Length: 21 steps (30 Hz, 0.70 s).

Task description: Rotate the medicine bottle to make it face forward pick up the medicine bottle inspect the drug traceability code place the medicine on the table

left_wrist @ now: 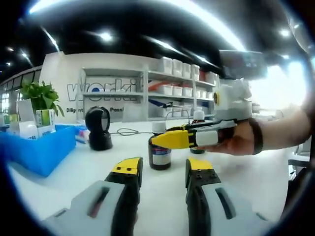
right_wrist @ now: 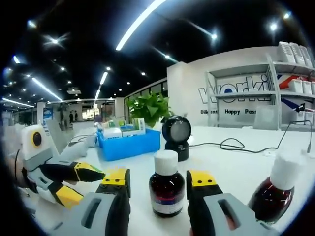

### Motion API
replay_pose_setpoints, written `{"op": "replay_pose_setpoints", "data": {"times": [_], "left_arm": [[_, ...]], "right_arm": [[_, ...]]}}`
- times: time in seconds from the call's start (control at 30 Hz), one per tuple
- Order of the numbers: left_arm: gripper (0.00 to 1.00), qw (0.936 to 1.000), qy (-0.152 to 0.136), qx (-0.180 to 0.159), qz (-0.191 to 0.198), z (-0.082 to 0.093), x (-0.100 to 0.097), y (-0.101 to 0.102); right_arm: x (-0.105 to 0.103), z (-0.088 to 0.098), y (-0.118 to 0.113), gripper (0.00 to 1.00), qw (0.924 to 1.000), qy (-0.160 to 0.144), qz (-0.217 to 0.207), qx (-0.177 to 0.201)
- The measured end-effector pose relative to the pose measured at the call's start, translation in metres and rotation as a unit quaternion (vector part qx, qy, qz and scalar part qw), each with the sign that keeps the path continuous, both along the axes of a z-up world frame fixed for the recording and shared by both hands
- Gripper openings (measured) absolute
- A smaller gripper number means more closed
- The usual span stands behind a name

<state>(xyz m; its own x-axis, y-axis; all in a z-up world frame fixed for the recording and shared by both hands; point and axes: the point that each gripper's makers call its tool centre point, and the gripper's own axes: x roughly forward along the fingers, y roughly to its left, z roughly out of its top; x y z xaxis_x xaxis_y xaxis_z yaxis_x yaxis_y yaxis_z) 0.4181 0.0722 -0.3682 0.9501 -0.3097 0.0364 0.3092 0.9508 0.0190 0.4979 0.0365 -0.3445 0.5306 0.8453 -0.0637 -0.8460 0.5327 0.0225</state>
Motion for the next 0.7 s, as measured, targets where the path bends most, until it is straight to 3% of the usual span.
{"op": "replay_pose_setpoints", "data": {"times": [0.27,0.7], "left_arm": [[0.27,0.9999,0.006,0.013,-0.003,-0.004,0.001,-0.002],[0.25,0.9998,0.015,-0.012,-0.001,-0.002,0.001,0.0]], "right_arm": [[-0.009,0.019,-0.016,0.39,0.9999,-0.008,0.01,0.004],[-0.026,0.058,-0.085,0.38,0.9992,-0.036,-0.002,0.017]]}}
